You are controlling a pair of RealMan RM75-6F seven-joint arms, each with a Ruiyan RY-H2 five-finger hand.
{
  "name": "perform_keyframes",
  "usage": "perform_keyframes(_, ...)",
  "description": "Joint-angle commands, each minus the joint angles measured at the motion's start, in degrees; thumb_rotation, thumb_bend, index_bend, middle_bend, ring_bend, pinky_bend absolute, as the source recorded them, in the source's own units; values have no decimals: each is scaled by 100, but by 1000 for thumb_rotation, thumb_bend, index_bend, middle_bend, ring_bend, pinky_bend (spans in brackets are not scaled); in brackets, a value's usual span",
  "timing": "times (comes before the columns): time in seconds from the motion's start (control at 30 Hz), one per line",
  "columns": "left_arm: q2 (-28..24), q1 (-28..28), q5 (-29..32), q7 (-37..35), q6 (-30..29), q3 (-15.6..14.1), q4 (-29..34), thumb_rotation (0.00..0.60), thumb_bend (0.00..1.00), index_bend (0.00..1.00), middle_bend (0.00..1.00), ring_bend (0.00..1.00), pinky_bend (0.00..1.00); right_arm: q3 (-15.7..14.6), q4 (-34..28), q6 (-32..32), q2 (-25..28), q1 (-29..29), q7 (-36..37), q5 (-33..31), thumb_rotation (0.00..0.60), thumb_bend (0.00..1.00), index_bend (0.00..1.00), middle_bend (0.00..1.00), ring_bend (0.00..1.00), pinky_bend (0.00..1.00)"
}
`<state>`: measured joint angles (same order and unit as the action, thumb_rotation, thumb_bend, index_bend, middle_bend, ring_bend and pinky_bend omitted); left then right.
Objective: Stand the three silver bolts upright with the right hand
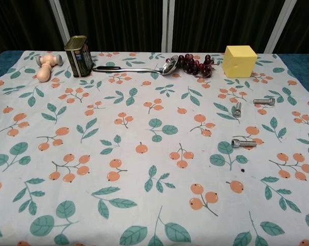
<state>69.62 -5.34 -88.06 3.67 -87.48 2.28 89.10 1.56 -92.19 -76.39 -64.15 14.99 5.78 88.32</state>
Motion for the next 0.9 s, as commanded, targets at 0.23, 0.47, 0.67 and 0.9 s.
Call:
perform_keyframes(0.23,7,94,79,-95,-56,-23,-9,600,0,175,115,6,0,656,1256,1736,-1292,1529,-846,-416,600,176,33,198,11,89)
perform_keyframes(0.47,-21,125,119,-220,-23,-42,-45,600,0,175,115,6,0,728,2312,2344,-2188,2020,-936,-720,600,105,34,150,0,44)
perform_keyframes(0.67,-3,103,138,-256,28,-27,-76,600,0,175,114,6,0,742,3038,2447,-2790,2259,-943,-773,600,85,36,113,0,3)
perform_keyframes(0.9,9,105,155,-370,56,-27,-130,600,0,175,114,6,0,679,3594,2407,-3190,2415,-863,-684,600,80,36,99,0,0)
